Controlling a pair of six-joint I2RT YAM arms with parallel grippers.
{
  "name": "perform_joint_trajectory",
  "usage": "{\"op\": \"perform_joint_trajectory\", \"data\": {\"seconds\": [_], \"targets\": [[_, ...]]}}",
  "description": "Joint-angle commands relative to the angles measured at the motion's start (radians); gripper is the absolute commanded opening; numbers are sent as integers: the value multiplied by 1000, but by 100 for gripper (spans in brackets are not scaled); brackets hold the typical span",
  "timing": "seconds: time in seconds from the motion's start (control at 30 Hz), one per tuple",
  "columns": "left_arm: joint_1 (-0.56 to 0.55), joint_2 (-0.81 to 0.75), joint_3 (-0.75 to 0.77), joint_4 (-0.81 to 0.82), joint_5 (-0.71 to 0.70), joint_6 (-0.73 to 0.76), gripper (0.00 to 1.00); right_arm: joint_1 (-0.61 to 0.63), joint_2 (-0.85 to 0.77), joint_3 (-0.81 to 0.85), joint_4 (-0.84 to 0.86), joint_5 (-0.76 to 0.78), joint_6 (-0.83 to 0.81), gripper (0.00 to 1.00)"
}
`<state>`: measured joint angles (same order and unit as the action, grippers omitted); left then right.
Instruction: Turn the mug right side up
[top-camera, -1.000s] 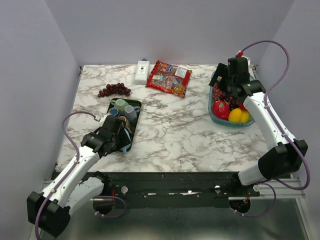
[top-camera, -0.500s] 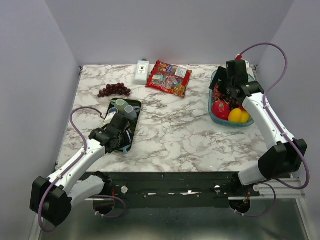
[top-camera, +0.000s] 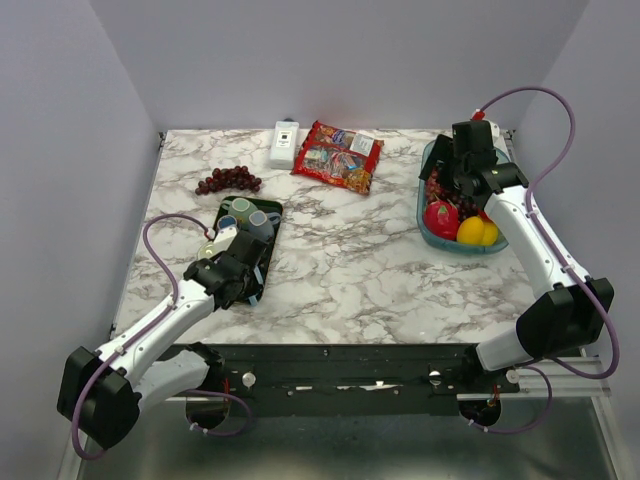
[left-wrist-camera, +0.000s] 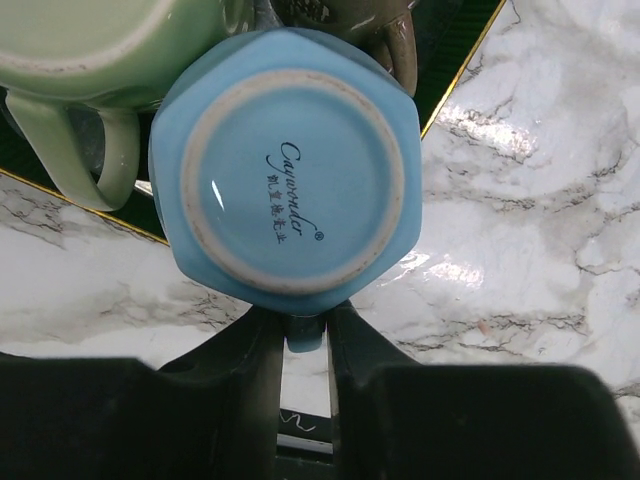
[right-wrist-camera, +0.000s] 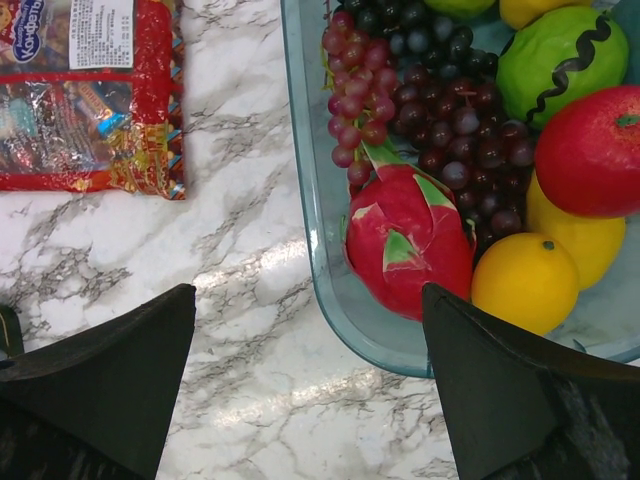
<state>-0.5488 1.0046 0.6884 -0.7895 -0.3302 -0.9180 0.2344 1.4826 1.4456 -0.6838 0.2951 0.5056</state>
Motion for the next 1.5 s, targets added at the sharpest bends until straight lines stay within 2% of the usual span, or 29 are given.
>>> {"op": "perform_joint_trajectory", "data": {"seconds": [0.0,0.13,0.37,0.67,0.77,0.9,1.03,1.1,1.3,1.33,1.43,1.47], "targets": [[0,3,-21,24,-78,-24,19,3,4,4,-22,41,8,100],[-3,0,-15,12,-78,-24,0,3,11,10,-26,44,7,100],[-13,-23,42,-40,-50,1,0,5,5,24,-23,44,-2,100],[-62,-195,204,-94,102,99,0,5,-7,79,-20,-56,-27,100],[-60,-202,282,-33,155,146,0,5,-5,96,-10,-123,-22,99],[-60,-99,420,97,209,212,0,5,-16,98,36,-270,-27,98],[-62,41,549,260,246,303,0,5,-44,56,162,-527,-1,96],[-57,124,610,327,281,358,0,5,-67,29,223,-609,33,96],[-14,331,837,535,437,398,0,5,-113,-105,548,-930,137,94],[6,353,868,580,492,380,0,5,-133,-129,705,-1043,140,95],[27,433,994,637,583,343,0,5,-160,-255,994,-1112,218,94],[30,452,1028,642,603,338,0,6,-157,-275,1033,-1122,234,95]]}}
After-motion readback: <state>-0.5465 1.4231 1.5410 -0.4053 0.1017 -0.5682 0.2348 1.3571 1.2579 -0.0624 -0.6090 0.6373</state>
